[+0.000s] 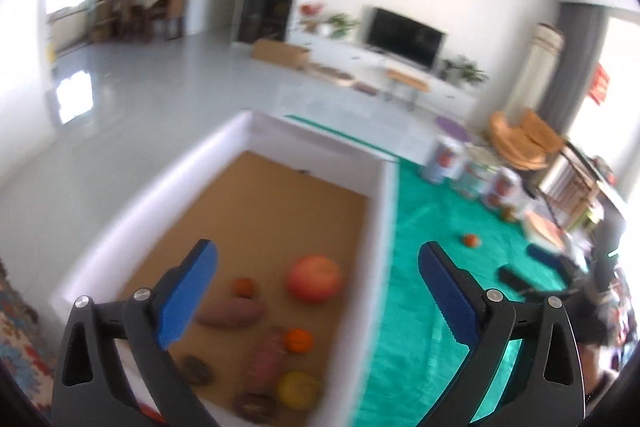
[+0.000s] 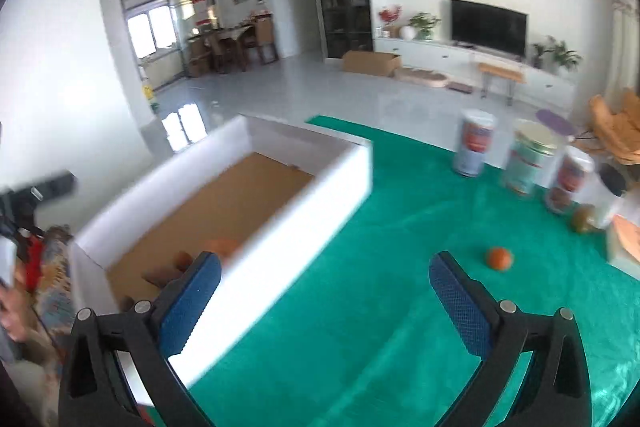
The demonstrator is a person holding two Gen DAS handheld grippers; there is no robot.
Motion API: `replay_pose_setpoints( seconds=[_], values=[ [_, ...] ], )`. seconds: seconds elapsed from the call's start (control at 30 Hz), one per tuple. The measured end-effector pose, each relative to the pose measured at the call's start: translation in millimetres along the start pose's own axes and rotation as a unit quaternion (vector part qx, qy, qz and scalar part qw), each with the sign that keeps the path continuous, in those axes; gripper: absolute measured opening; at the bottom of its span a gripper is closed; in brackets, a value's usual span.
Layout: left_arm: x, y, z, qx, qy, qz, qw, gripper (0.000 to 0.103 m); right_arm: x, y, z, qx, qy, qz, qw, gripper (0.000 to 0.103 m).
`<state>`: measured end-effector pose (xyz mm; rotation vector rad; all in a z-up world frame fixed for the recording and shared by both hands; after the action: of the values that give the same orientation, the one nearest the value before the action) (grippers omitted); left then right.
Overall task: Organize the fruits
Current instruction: 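Move the left tool to the small orange and close on it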
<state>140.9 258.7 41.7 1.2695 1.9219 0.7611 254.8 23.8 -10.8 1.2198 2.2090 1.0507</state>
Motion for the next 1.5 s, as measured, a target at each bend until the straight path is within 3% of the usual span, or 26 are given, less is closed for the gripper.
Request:
replay_pose_setpoints(
  seconds=[0.1, 0.2, 0.33, 0.53, 0.73, 0.9, 1.03, 1.1, 1.2, 1.27, 1.3, 1.33, 1.5],
  values=[
    [-69.7, -38.2, 16.2, 0.050, -0.071, 0.036, 0.9956, 0.101, -88.8, -91.1, -1.1, 0.058, -0.076, 0.040, 0.995, 0.103],
    [-141.7, -100.0, 55.4, 0.148, -0.139, 0.077, 0.9761, 0.101, -156.3, -160.7, -15.4, 0.092, -0.127, 0.106, 0.982, 0.103],
    [-199.9, -149.9, 109.4, 0.189, -0.160, 0.116, 0.9618, 0.100, -200.8, -195.0, -48.0, 0.082, -0.166, 0.162, 0.969, 0.103],
    [-237.0, -167.6, 186.3, 0.190, -0.123, 0.174, 0.9583, 0.100, -197.8, -204.2, -55.8, 0.076, -0.180, 0.169, 0.966, 0.103],
    [-258.2, -133.0, 254.2, 0.177, -0.126, 0.187, 0.9580, 0.100, -186.9, -212.4, -33.1, 0.104, -0.159, 0.159, 0.969, 0.103],
    [-289.9, -92.0, 320.2, 0.142, -0.101, 0.210, 0.9621, 0.100, -186.3, -213.5, -29.9, 0.108, -0.160, 0.157, 0.969, 0.103],
    [-307.5, -85.3, 353.8, 0.127, -0.093, 0.236, 0.9589, 0.097, -186.2, -214.8, -30.3, 0.107, -0.158, 0.158, 0.969, 0.103],
    [-314.2, -87.5, 366.1, 0.127, -0.091, 0.247, 0.9562, 0.081, -186.2, -214.8, -30.3, 0.107, -0.158, 0.157, 0.969, 0.103],
    [-312.8, -92.0, 377.0, 0.145, -0.090, 0.240, 0.9555, 0.072, -186.1, -214.0, -30.3, 0.107, -0.157, 0.157, 0.969, 0.103],
    [-309.9, -92.2, 376.6, 0.135, -0.088, 0.235, 0.9584, 0.064, -186.2, -214.0, -30.4, 0.106, -0.157, 0.157, 0.969, 0.103],
    [-308.7, -91.5, 375.2, 0.129, -0.087, 0.235, 0.9594, 0.042, -186.3, -214.0, -30.5, 0.106, -0.157, 0.157, 0.969, 0.103],
    [-307.8, -90.6, 373.1, 0.128, -0.092, 0.231, 0.9601, 0.031, -186.3, -213.8, -30.5, 0.106, -0.157, 0.158, 0.969, 0.103],
    [-288.3, -90.9, 341.8, 0.125, -0.095, 0.212, 0.9647, 0.032, -186.4, -213.0, -30.8, 0.105, -0.156, 0.159, 0.969, 0.103]
  ],
)
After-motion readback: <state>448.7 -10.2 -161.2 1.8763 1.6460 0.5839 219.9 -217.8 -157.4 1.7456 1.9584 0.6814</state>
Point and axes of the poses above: each gripper's, at about its wrist camera, not at the fingertips, and z roughly the way its jaws point, x to its left, y to its top, the point moved 8 cm from there along z, roughly the way its jaws point, and after that the axes turned 2 degrees about -x, right-handed, at the moved point
